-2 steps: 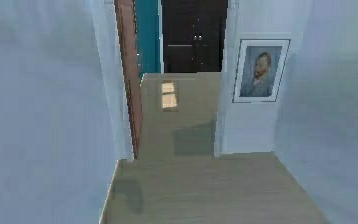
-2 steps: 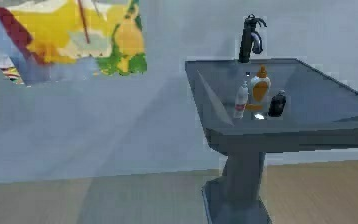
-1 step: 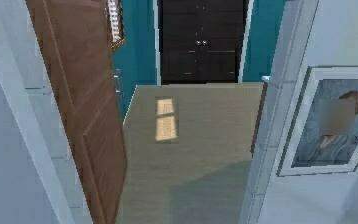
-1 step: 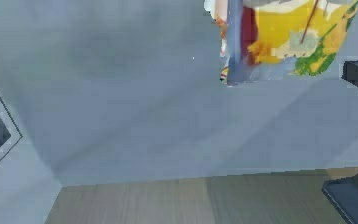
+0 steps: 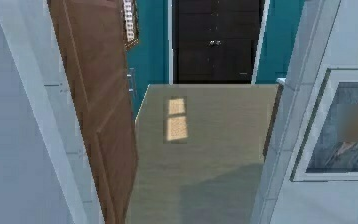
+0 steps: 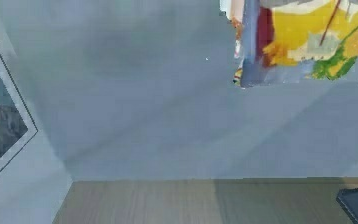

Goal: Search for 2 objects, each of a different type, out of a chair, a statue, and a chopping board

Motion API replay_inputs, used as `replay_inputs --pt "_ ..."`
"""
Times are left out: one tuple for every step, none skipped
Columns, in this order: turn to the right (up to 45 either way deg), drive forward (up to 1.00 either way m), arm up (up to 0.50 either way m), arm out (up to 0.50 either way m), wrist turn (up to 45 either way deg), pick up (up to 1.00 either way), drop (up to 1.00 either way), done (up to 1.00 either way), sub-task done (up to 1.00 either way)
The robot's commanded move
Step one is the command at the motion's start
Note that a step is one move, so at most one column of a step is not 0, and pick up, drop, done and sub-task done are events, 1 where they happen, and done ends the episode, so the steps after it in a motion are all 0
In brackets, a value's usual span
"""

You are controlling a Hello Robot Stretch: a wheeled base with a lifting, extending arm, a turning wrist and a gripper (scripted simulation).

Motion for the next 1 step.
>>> replay_inputs --pt "0.0 1.0 0.0 0.0 0.0 0.0 0.0 0.0 0.0"
